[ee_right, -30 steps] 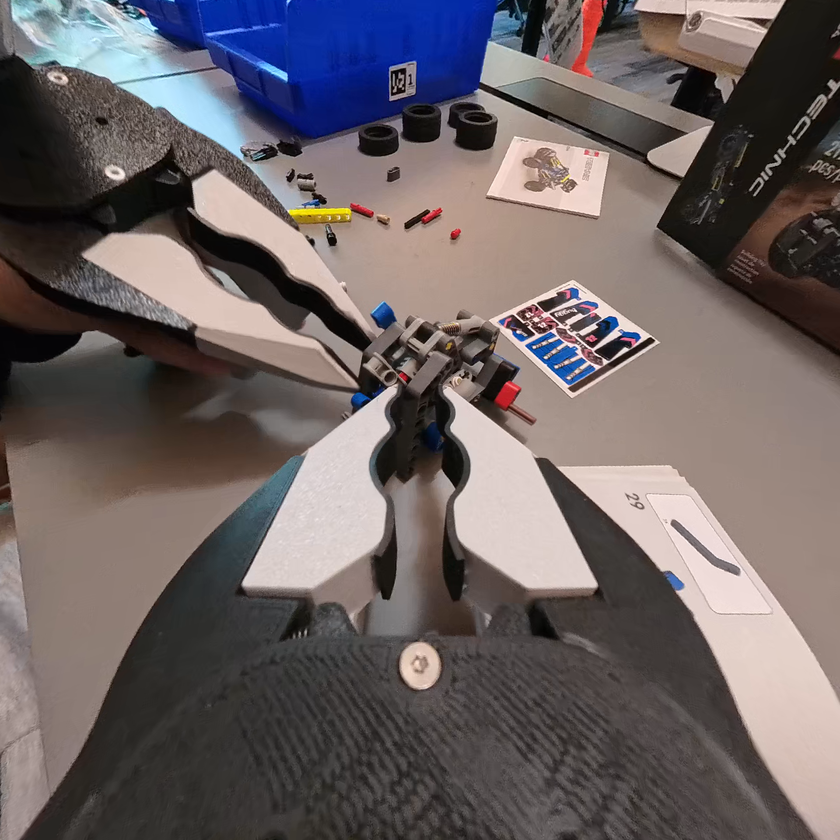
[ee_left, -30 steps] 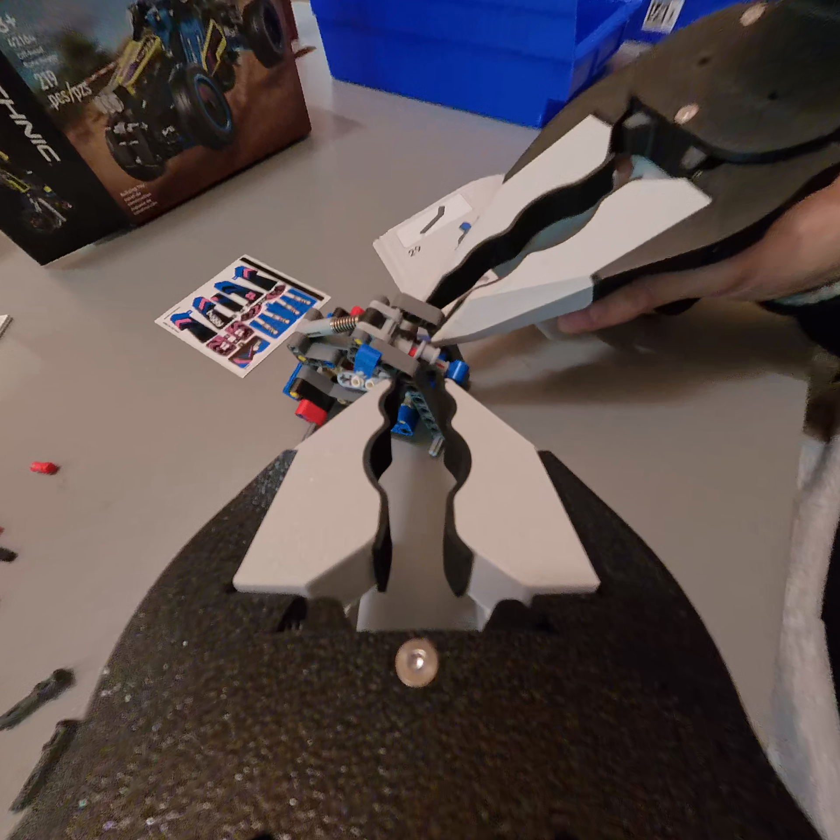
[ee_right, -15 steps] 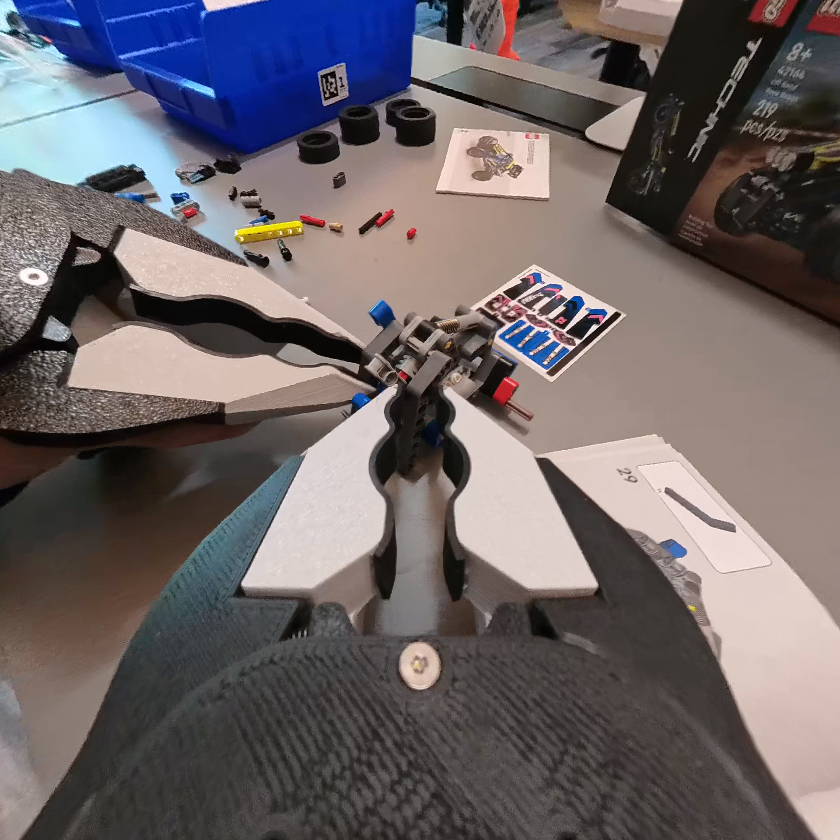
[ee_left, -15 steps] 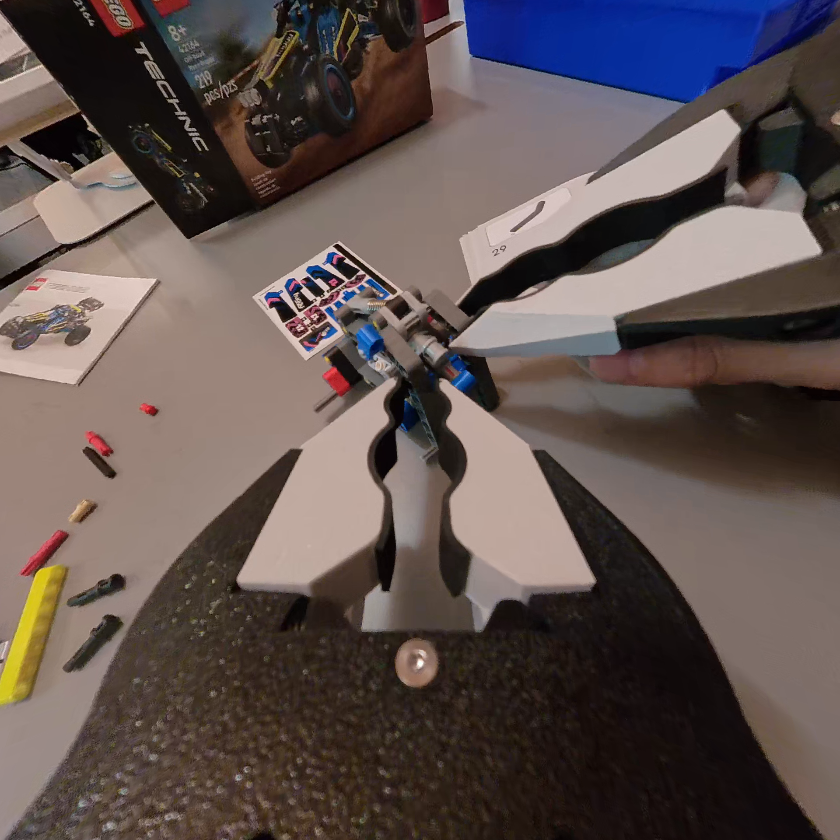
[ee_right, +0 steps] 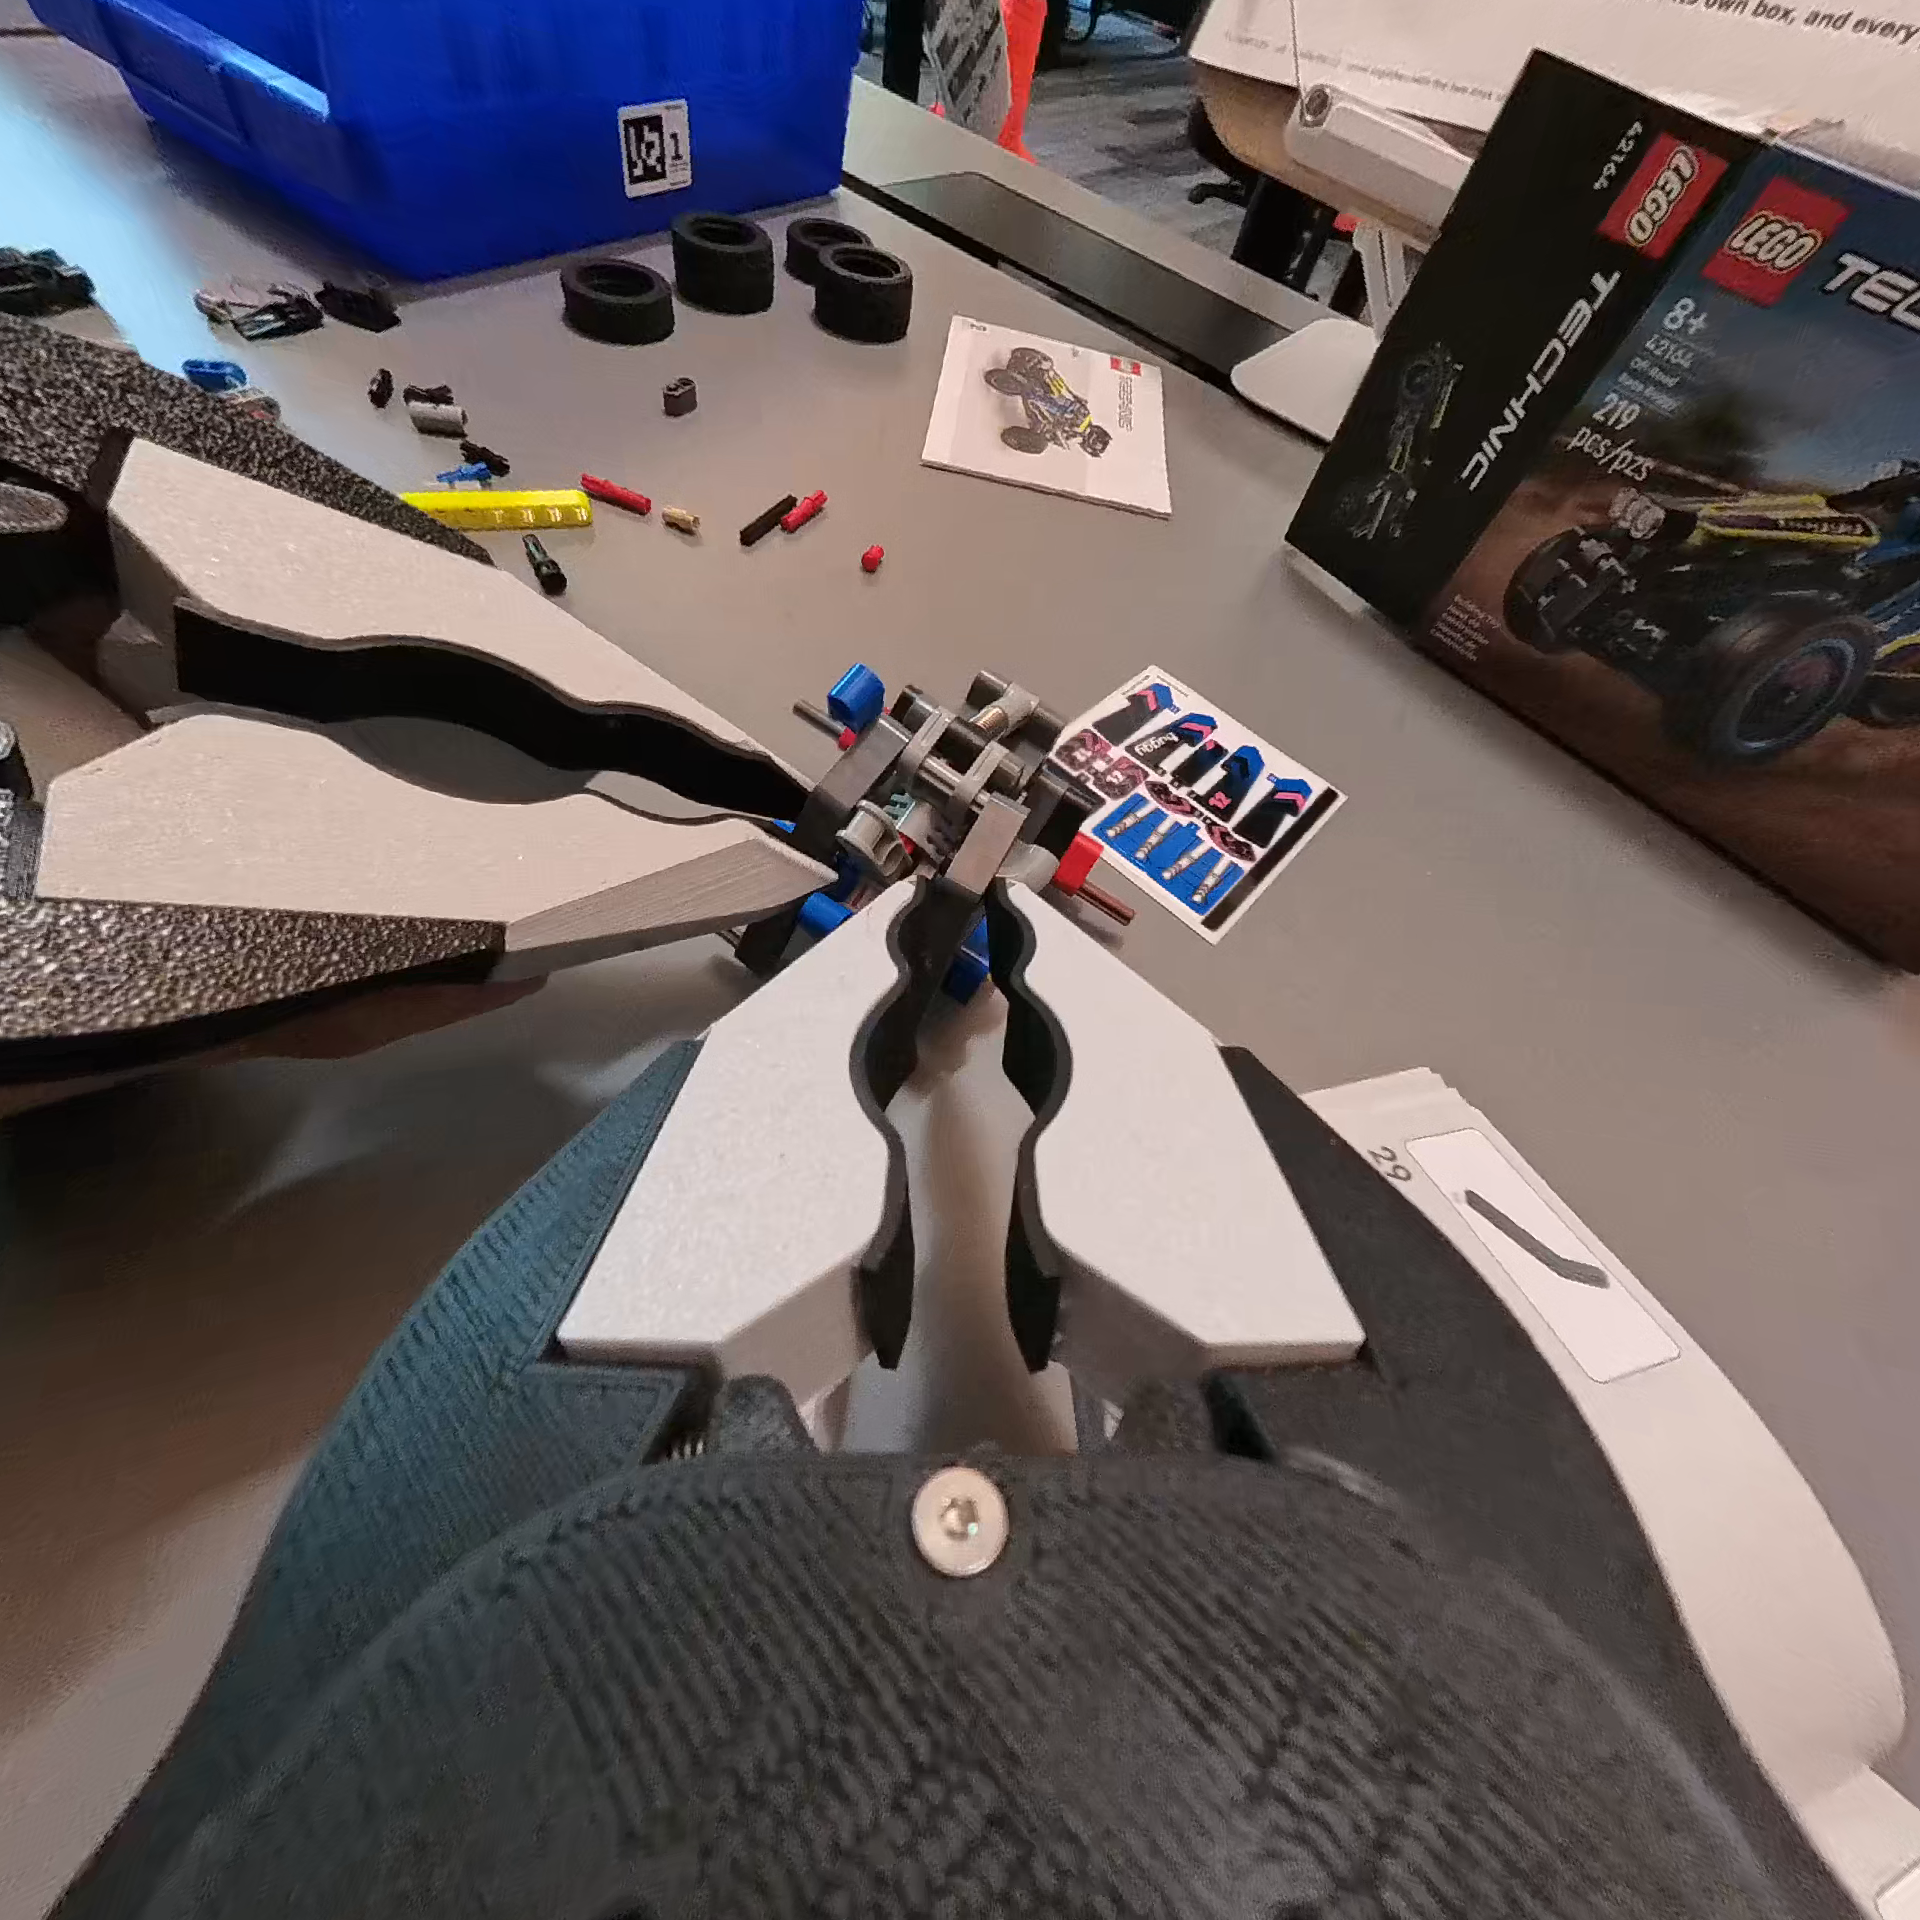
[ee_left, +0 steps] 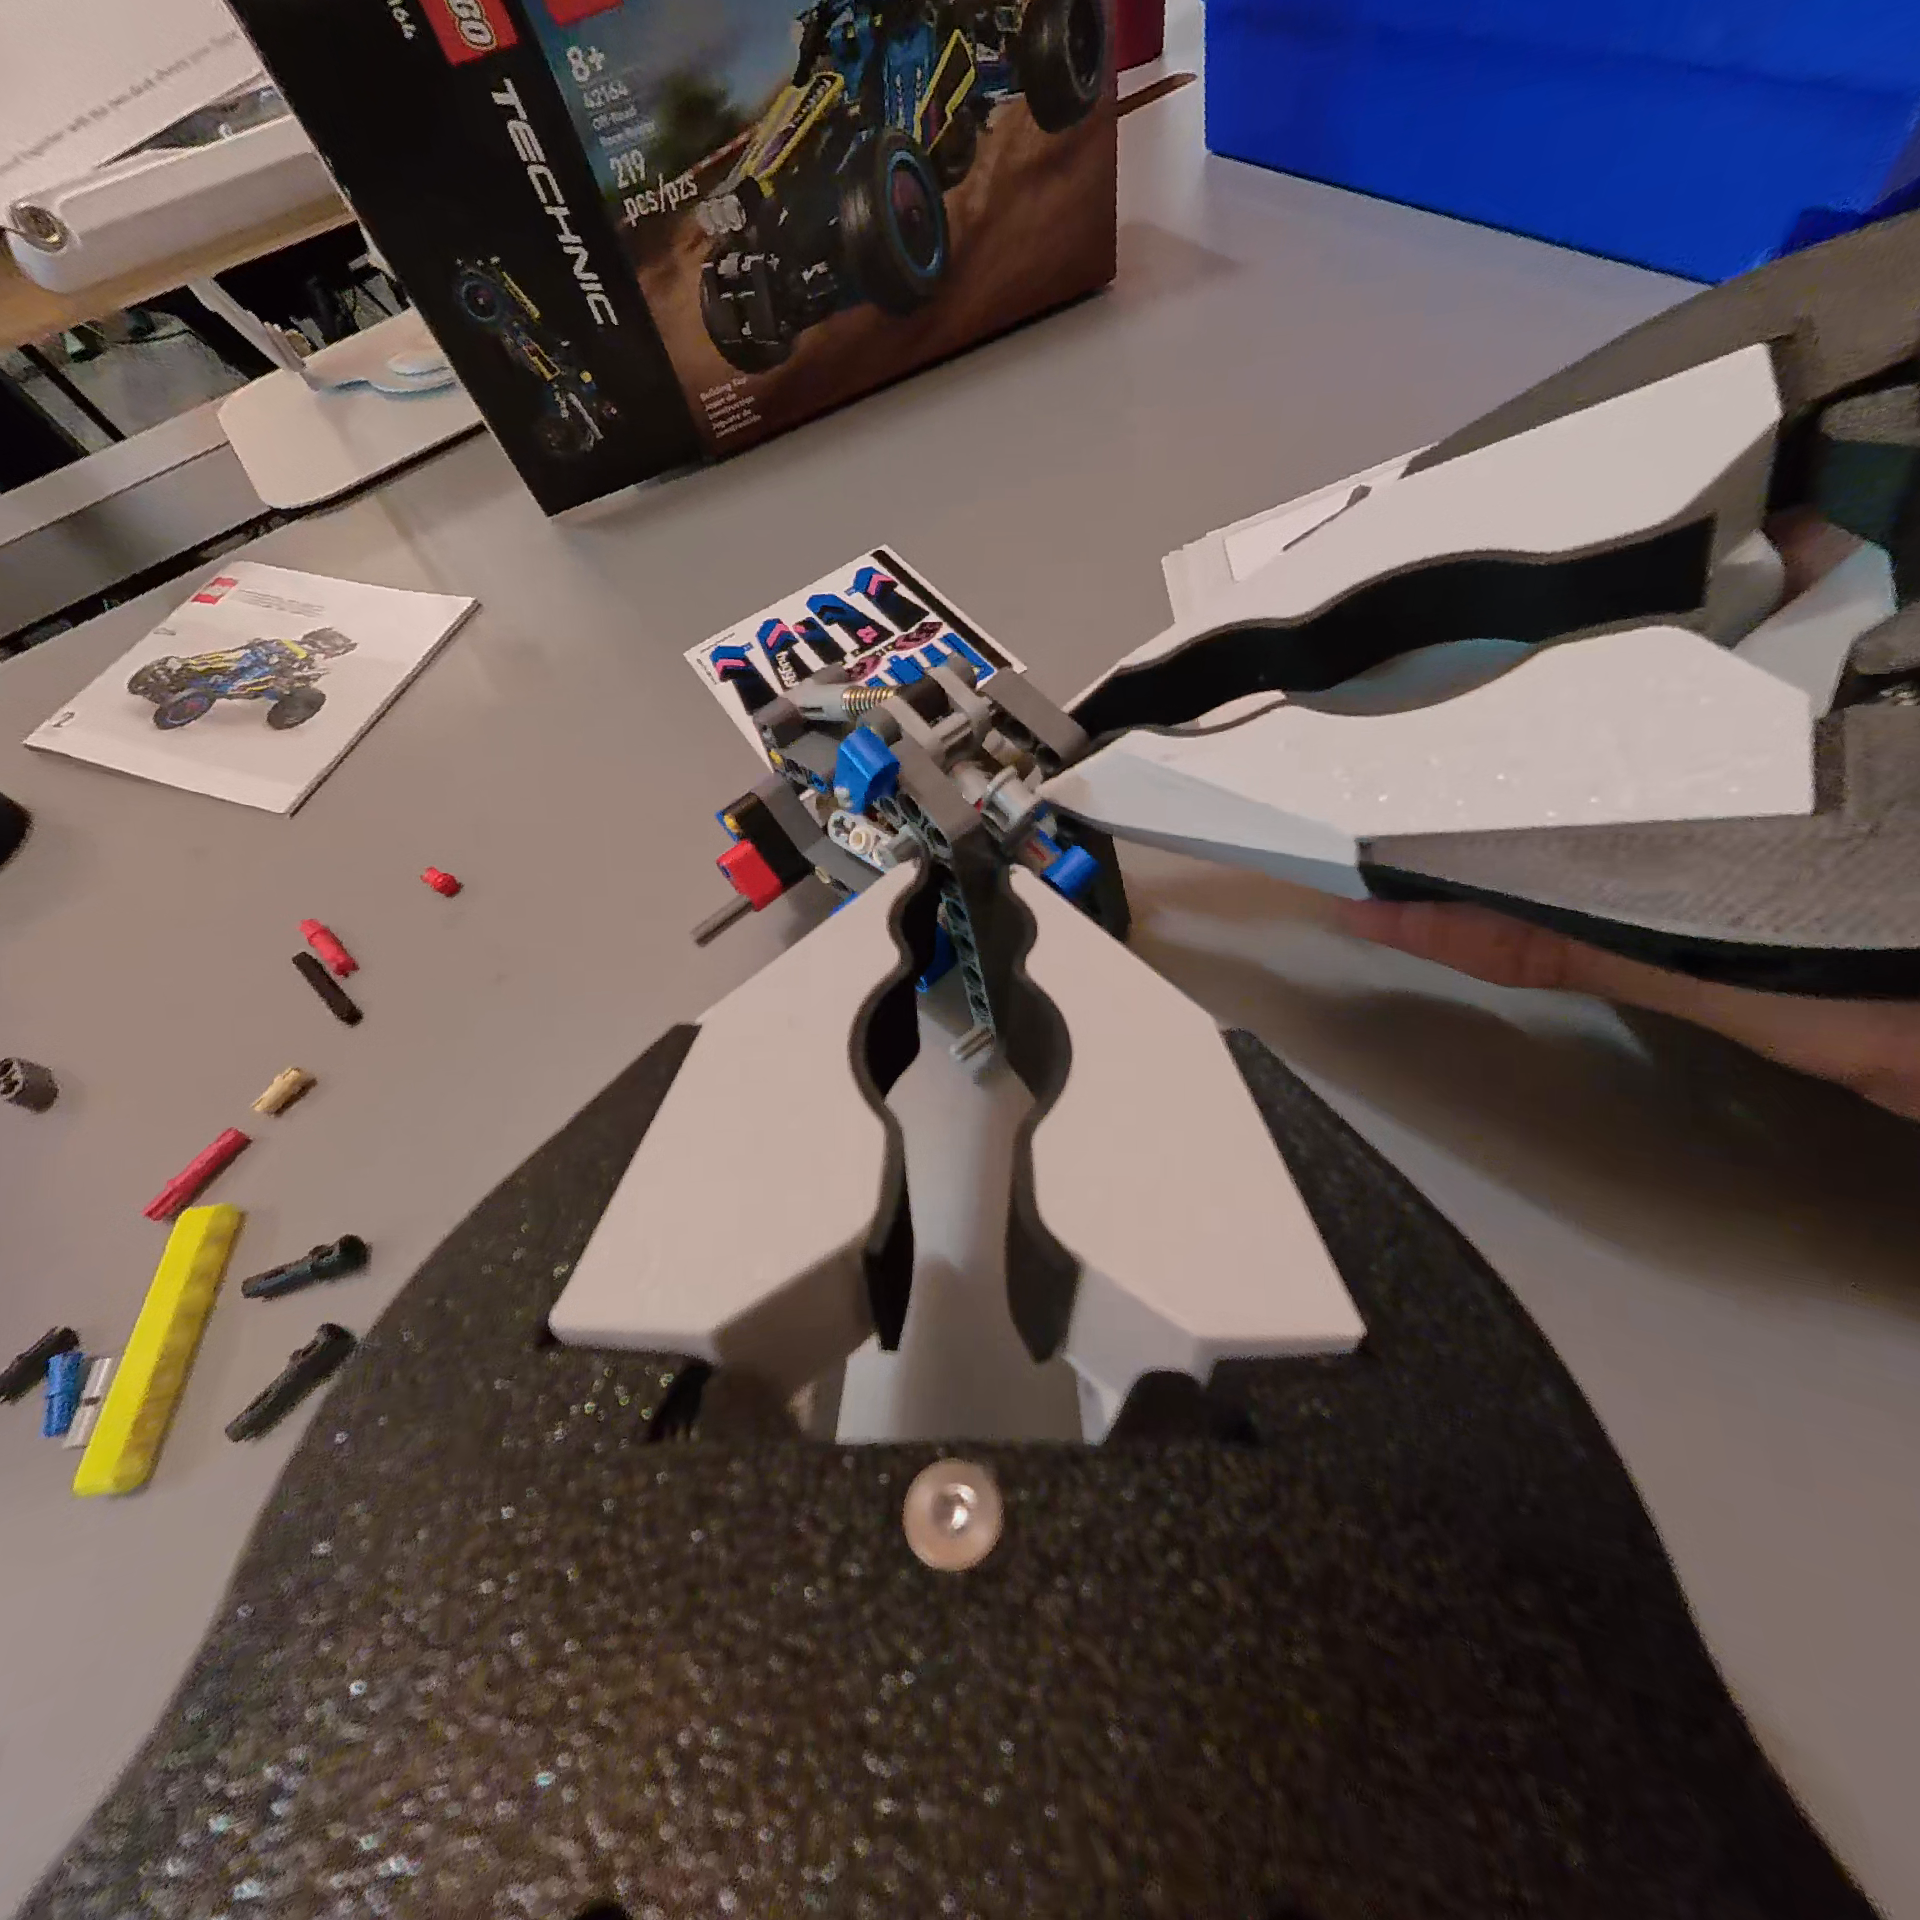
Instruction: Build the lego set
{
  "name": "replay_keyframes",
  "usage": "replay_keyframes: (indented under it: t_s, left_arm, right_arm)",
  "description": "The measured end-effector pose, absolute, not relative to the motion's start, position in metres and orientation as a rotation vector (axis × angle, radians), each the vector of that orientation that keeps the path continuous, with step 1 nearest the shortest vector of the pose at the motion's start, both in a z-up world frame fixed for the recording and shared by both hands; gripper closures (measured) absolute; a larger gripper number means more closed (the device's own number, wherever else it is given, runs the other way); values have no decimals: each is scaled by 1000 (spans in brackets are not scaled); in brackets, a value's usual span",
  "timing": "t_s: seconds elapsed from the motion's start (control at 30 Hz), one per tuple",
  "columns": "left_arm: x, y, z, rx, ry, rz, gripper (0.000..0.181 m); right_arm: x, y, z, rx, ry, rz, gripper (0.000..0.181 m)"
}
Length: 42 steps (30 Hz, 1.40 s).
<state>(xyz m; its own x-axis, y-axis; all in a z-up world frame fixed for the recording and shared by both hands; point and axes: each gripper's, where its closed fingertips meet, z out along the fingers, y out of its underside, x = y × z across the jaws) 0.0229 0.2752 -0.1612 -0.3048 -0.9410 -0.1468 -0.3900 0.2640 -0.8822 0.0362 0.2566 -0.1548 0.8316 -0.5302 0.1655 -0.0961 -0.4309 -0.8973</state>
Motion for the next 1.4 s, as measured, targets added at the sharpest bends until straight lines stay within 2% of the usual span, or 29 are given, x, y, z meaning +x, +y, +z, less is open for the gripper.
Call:
replay_keyframes:
  t_s: [0.27, 0.37, 0.4, 0.43, 0.7, 1.07, 1.2, 1.4]
  left_arm:
    - [25, 275, -163, -1227, 1850, -1023, 173]
    - [26, 277, -163, -1226, 1862, -1040, 173]
    - [27, 280, -163, -1230, 1859, -1041, 173]
    - [27, 281, -162, -1228, 1858, -1042, 173]
    - [38, 288, -162, -1268, 1836, -1056, 174]
    - [44, 289, -161, -1267, 1815, -1046, 174]
    - [44, 291, -162, -1300, 1816, -1053, 174]
    - [44, 293, -162, -1329, 1812, -1093, 174]
  right_arm:
    - [38, 258, -156, -1981, 481, -533, 173]
    - [45, 259, -155, -2006, 463, -588, 161]
    - [42, 264, -157, -2013, 449, -544, 170]
    - [43, 267, -157, -2001, 465, -515, 171]
    - [56, 272, -159, -2038, 473, -615, 172]
    - [66, 276, -158, -1956, 617, -467, 174]
    - [67, 278, -159, -1994, 577, -549, 174]
    - [67, 281, -159, -2026, 552, -399, 168]
